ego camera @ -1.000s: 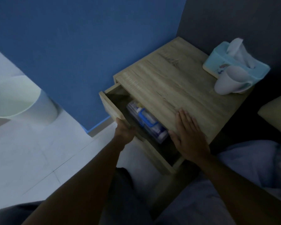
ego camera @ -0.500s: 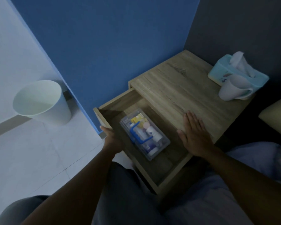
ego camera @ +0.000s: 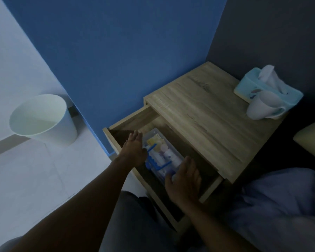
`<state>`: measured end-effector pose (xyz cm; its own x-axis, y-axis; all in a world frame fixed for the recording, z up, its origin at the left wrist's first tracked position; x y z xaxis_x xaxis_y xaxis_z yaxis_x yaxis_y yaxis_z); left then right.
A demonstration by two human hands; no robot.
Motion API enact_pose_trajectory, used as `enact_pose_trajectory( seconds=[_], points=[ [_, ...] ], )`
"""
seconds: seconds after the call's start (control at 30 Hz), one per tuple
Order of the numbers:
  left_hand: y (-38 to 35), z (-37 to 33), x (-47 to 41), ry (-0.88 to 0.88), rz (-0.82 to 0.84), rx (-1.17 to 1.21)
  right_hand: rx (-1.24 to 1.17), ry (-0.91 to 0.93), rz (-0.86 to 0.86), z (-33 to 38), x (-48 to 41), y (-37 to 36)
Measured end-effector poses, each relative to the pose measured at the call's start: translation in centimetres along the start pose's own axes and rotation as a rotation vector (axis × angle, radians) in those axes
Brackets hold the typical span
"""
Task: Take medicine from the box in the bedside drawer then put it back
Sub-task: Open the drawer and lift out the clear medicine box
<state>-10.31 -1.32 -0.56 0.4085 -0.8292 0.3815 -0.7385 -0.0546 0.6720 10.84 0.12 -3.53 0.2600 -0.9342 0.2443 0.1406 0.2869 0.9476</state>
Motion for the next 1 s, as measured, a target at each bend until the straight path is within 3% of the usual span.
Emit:
enact_pose_trajectory(
  seconds=[0.13,0.3,0.47,0.6,0.8,0.9,1.0],
  points=[
    [-0.8,0.5,-2.1,0.066,0.033,0.202,-0.365,-0.296,0.199,-2.0,-1.1,-2.9],
    [-1.3,1.9,-3.0,0.172,-0.021,0.400,-0.600,-0.381,0.218,-3.0,-1.9,-4.3],
    [-0.4,1.7,-2.2,0.179,-0.050,0.401,-0.810,-0.441,0.279,-3.5,-2.2,-3.9],
    [1.9,0.6,-0.7,0.121,-0.125,0.335,-0.948,-0.369,0.332,-3.3,-1.0,-1.3],
    [8.8,-1.1,2.3,0.051,-0.374,0.162,-1.019,-0.227,0.210,-0.5,0.0,5.6],
    [12.1,-2.7,3.2,-0.006,-0.488,0.205,-1.036,-0.134,0.178,1.0,-1.5,9.7],
    [14.1,-4.3,2.8,-0.017,-0.500,0.259,-1.002,-0.048,0.152,1.8,-3.9,13.0]
  ],
)
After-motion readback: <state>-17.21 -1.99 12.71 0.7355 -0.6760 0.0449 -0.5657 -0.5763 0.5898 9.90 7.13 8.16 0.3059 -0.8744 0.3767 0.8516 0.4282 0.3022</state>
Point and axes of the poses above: each hand's wrist, its own x-axis away from the middle knuckle, its own y-axis out of the back of the hand, z = x × y, the point moved 6 cm from there along -x, towards the middle knuckle, and after that the axes turned 8 degrees about x, right-handed, at the moved point
